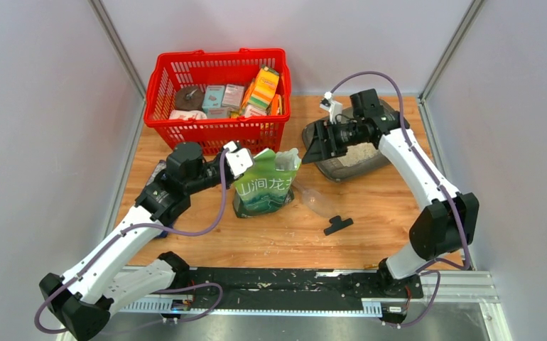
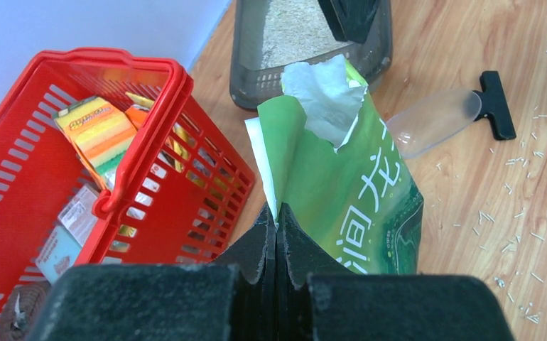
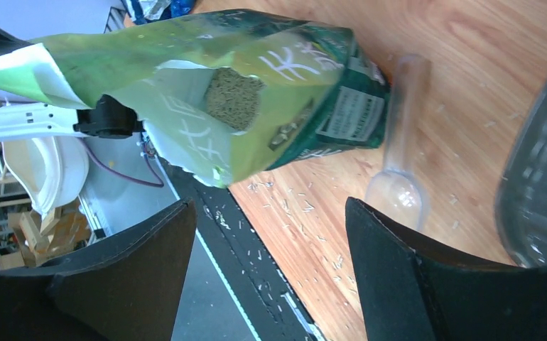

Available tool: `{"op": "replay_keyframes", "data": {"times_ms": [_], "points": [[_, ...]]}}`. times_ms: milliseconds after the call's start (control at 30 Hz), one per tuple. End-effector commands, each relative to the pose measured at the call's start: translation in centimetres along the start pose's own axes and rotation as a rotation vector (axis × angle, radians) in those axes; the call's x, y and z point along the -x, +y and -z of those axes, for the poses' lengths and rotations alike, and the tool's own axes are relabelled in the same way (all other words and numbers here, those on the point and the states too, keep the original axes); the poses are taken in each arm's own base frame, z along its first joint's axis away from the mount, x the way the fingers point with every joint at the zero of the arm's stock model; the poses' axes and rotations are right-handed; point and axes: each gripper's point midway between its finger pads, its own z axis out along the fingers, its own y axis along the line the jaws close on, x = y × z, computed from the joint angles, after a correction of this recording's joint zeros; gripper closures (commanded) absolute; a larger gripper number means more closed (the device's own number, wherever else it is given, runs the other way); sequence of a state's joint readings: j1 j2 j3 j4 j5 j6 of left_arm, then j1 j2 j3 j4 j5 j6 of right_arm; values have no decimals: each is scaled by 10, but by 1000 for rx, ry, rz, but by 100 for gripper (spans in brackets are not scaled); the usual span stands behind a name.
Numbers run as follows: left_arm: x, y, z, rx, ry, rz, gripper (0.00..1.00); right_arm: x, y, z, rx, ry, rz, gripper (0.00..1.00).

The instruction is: Fill the litter box with clean litter

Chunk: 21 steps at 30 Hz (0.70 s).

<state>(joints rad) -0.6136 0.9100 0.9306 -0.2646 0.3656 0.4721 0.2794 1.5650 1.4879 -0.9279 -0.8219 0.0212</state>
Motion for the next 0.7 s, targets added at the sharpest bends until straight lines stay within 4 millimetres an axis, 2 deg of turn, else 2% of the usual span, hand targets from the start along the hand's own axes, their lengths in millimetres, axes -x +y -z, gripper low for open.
{"op": "replay_keyframes", "data": {"times_ms": [0,133,233,267,367,667], "points": [[56,21,9,57,-162,-30,100,14,23,-12,1,-19,28,21],[58,24,10,68,-160,-32,100,11,28,-28,43,14,-23,27],[57,25,10,73,-151,-33,100,5,59,-29,251,57,-38,28],[57,25,10,71,-150,-36,100,5,63,-29,280,57,-1,28],[57,25,8,68,-150,-29,100,3,66,-29,291,52,87,23],[58,27,2,64,-130,56,100,-8,57,-31,319,73,294,25]]}}
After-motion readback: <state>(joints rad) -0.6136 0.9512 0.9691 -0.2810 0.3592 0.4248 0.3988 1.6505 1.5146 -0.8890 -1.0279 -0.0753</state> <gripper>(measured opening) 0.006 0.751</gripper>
